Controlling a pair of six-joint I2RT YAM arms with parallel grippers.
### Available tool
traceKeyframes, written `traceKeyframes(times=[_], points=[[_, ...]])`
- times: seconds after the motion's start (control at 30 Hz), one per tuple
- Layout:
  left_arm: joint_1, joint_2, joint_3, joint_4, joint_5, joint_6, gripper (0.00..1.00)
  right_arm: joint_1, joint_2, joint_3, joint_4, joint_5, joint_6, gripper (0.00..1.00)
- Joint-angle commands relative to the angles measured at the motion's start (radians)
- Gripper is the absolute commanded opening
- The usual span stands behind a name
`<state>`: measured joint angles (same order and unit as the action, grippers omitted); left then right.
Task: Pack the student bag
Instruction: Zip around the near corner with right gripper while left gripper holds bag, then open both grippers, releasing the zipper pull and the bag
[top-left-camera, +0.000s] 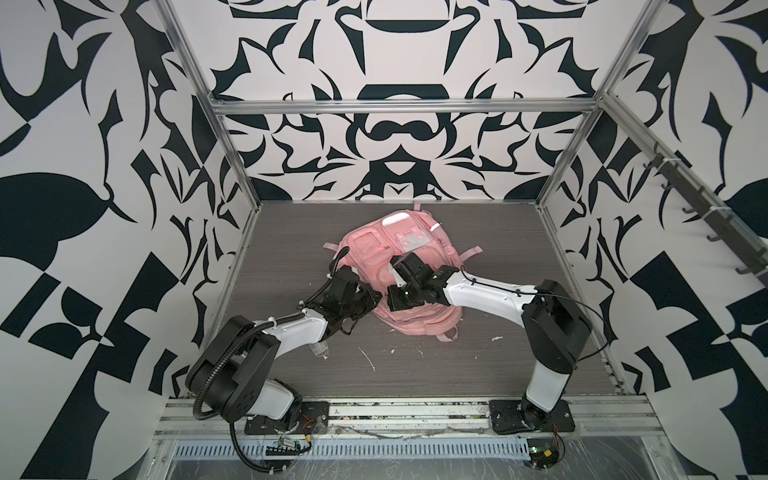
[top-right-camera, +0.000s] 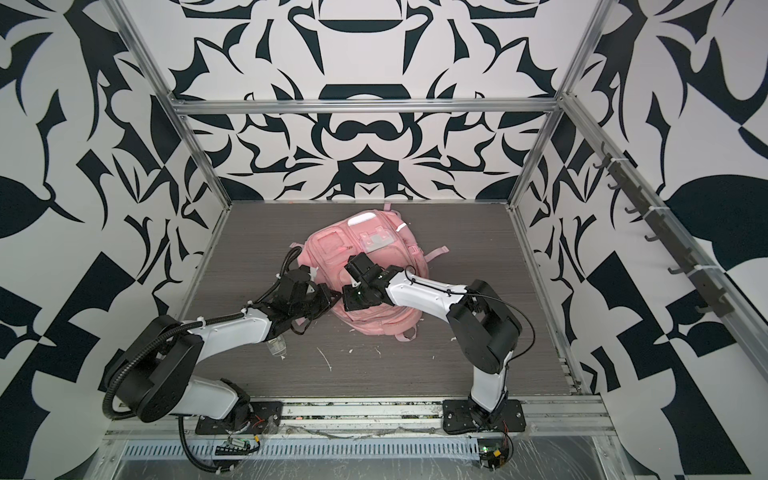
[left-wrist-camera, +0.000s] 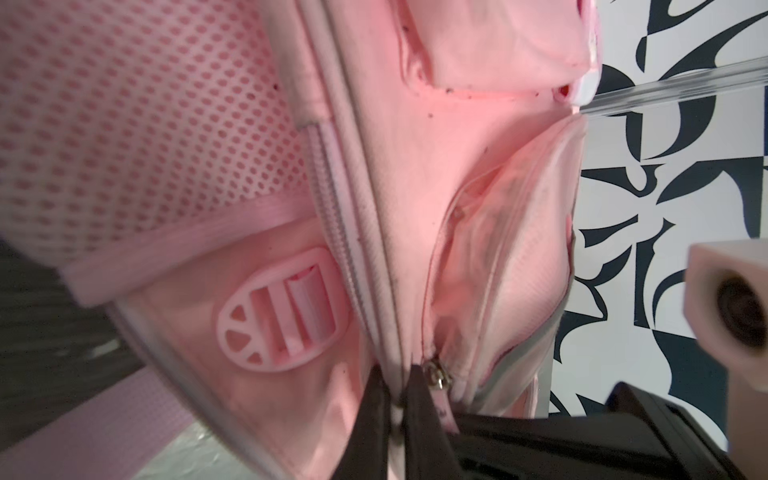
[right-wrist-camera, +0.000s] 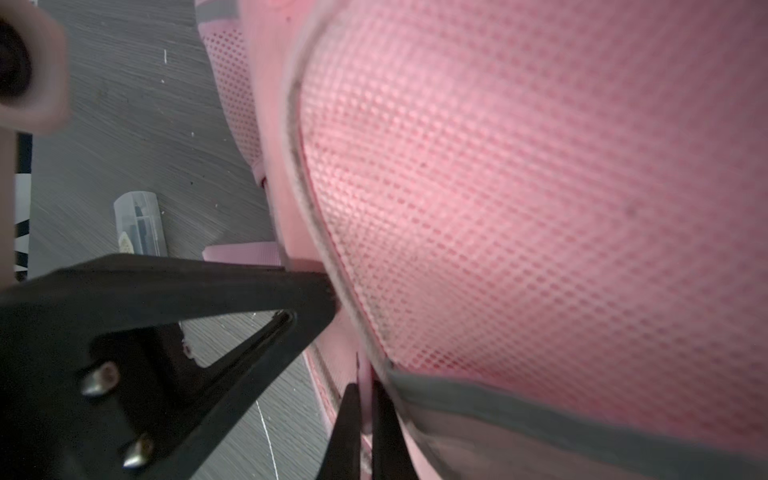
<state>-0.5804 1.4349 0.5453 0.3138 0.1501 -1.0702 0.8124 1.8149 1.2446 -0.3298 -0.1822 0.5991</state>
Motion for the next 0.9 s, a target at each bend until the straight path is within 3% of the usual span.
traceKeyframes(times=[0.0, 0.33, 0.5, 0.6, 0.87], points=[[-0.011, -0.014, -0.035, -0.128, 0.047, -0.006, 0.0, -0.053, 0.003, 0.047, 0.089, 0.182, -0.012, 0.0], [-0.027, 0.116, 0.068, -0.099, 0.098, 0.021, 0.02, -0.053, -0.035, 0.064, 0.06, 0.172, -0.055, 0.0], [-0.027, 0.122, 0.09, -0.11, 0.103, 0.029, 0.04, -0.05, -0.099, 0.01, 0.058, 0.162, -0.041, 0.2], [-0.027, 0.121, 0.101, -0.125, 0.111, 0.037, 0.06, -0.046, -0.149, -0.033, 0.06, 0.164, -0.036, 0.28], [-0.027, 0.051, 0.099, -0.217, 0.086, 0.09, 0.23, -0.045, -0.273, -0.145, 0.046, 0.208, -0.03, 0.31]])
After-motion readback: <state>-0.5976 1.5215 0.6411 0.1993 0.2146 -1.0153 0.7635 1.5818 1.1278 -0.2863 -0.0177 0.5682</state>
